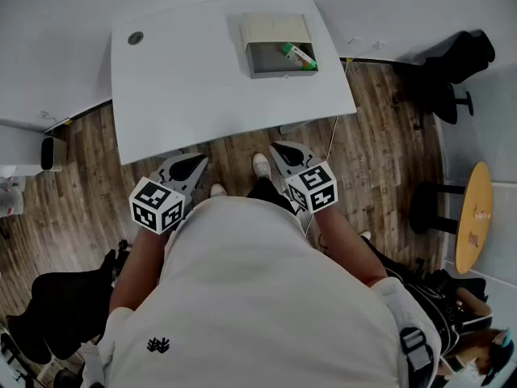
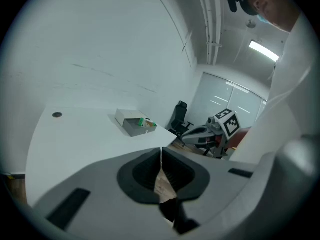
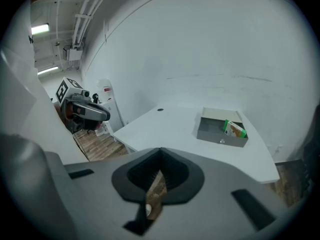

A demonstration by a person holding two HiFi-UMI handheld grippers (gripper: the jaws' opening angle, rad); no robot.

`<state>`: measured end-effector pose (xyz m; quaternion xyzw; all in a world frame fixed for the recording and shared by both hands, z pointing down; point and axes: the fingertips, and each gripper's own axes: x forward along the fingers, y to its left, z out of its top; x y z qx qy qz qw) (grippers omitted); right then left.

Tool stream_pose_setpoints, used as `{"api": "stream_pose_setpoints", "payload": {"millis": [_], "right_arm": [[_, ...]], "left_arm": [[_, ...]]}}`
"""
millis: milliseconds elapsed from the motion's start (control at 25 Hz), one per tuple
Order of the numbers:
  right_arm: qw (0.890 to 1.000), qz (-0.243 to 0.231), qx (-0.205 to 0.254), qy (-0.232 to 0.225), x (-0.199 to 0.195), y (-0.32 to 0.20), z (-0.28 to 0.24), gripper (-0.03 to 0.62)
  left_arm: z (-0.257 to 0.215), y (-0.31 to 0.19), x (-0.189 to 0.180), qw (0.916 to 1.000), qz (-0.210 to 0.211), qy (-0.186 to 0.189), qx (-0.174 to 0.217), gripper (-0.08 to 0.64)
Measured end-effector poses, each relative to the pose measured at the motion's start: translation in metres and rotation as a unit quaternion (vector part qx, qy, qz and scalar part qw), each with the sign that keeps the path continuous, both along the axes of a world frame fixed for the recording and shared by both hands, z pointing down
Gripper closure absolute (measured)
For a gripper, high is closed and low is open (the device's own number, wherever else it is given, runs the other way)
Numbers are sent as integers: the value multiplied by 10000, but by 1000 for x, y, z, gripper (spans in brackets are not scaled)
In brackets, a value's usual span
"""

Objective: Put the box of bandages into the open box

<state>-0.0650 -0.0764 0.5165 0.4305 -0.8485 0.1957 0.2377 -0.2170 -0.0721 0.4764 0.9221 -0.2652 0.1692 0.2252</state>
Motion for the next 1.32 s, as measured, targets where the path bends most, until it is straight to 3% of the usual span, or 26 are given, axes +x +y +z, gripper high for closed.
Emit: {"api": "stream_pose_setpoints", "payload": {"millis": [640, 1320], "right_arm": [[9999, -115, 5, -25, -9, 3, -3, 586], [9999, -142, -47, -44, 17, -18, 3, 586]], "left_arm": [[3, 1, 1, 10000, 38, -19, -60, 548], [7, -18, 27, 9999, 51, -81, -120, 548]]}}
